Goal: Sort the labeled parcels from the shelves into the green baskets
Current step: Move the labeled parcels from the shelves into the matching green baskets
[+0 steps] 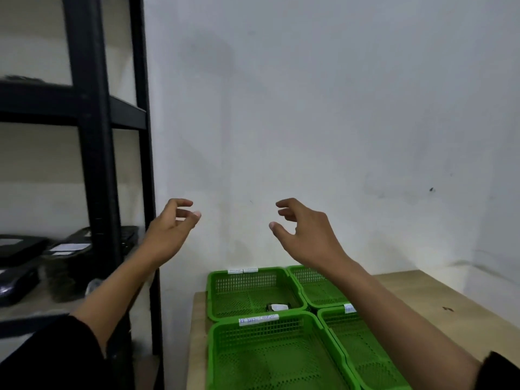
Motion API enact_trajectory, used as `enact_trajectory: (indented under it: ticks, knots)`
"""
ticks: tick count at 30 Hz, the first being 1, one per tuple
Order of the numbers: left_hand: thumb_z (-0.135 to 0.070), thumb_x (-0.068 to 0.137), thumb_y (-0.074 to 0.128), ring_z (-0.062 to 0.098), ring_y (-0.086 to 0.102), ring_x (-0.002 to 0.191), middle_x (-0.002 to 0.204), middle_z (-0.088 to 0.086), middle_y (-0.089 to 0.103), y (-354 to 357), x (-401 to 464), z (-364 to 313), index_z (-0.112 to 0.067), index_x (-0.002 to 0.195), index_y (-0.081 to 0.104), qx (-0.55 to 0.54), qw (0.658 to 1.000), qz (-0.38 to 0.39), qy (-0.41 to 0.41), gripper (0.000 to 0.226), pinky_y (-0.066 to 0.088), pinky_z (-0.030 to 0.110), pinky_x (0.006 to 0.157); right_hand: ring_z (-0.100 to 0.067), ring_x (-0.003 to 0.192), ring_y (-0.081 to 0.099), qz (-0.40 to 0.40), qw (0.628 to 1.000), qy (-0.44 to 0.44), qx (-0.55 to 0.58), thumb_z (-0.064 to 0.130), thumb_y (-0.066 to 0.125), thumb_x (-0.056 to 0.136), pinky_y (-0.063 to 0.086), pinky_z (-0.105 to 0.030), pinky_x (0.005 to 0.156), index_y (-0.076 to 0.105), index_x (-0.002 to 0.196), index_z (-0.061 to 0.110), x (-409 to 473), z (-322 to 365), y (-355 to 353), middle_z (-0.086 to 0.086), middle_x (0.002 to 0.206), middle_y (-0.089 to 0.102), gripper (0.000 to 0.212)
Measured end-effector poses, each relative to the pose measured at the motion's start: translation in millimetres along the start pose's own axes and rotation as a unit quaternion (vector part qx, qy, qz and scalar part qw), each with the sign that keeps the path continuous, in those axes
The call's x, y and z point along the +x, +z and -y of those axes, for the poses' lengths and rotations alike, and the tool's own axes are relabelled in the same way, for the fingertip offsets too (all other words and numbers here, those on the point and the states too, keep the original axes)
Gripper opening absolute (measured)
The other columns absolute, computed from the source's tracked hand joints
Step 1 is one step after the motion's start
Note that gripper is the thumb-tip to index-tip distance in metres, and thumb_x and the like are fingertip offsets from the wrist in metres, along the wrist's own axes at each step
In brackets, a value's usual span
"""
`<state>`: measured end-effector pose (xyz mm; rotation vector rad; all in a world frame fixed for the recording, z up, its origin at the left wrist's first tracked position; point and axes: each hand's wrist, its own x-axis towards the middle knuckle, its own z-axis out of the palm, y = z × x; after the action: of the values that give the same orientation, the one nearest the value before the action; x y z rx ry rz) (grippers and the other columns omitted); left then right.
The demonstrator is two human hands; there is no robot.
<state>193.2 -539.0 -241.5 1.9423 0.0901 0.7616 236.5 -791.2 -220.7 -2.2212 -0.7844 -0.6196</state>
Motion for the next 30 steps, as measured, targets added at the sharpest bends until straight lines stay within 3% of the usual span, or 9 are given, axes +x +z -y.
enact_trajectory:
  ticks: [4, 7, 13, 22, 30]
  knots:
    - [-0.028, 0.091, 0.055, 0.023, 0.063, 0.100, 0.101, 0.002, 0.062, -37, -36, -20, -0.024, 0.113, 0.050, -0.015, 1.000, -0.006, 0.002, 0.023, 0.048, 0.043, 0.092, -0.010, 0.117, 0.055, 0.004, 1.000, -0.004, 0.021, 0.036, 0.060, 0.087, 0.047, -0.034, 0.097, 0.050, 0.126, 0.024, -33, 45, -8, 0.004, 0.123, 0.063, 0.042]
    - [-0.031, 0.089, 0.058, 0.027, 0.063, 0.099, 0.093, 0.000, 0.063, -77, -55, -28, -0.027, 0.106, 0.050, -0.010, 1.000, -0.020, 0.008, 0.020, 0.048, 0.041, 0.085, -0.008, 0.117, 0.055, 0.007, 1.000, -0.015, 0.026, 0.037, 0.059, 0.088, 0.048, -0.034, 0.096, 0.050, 0.126, 0.026, -43, 84, -6, 0.006, 0.122, 0.063, 0.041]
    - [-0.035, 0.090, 0.056, 0.021, 0.063, 0.097, 0.102, 0.002, 0.062, -188, -80, -33, -0.034, 0.102, 0.051, 0.014, 0.998, -0.050, 0.019, 0.013, 0.051, 0.042, 0.089, -0.008, 0.116, 0.056, 0.003, 0.997, -0.056, 0.047, 0.036, 0.060, 0.087, 0.048, -0.034, 0.095, 0.051, 0.123, 0.026, -45, 181, 31, 0.007, 0.120, 0.064, 0.039]
    - [-0.032, 0.092, 0.052, 0.018, 0.060, 0.099, 0.104, 0.000, 0.060, -389, -102, -10, -0.025, 0.115, 0.050, 0.127, 0.988, -0.079, 0.027, 0.024, 0.050, 0.041, 0.091, -0.010, 0.115, 0.057, 0.005, 0.989, -0.105, 0.105, 0.035, 0.061, 0.087, 0.046, -0.027, 0.098, 0.053, 0.126, 0.022, -25, 348, 138, 0.004, 0.123, 0.062, 0.042]
    - [-0.032, 0.092, 0.052, 0.018, 0.060, 0.101, 0.104, -0.001, 0.059, -475, -70, 6, -0.029, 0.108, 0.050, 0.164, 0.981, -0.084, 0.060, 0.017, 0.049, 0.039, 0.091, -0.010, 0.118, 0.054, 0.019, 0.990, -0.107, 0.089, 0.037, 0.059, 0.089, 0.046, -0.030, 0.099, 0.051, 0.129, 0.023, 9, 405, 187, 0.004, 0.126, 0.061, 0.043]
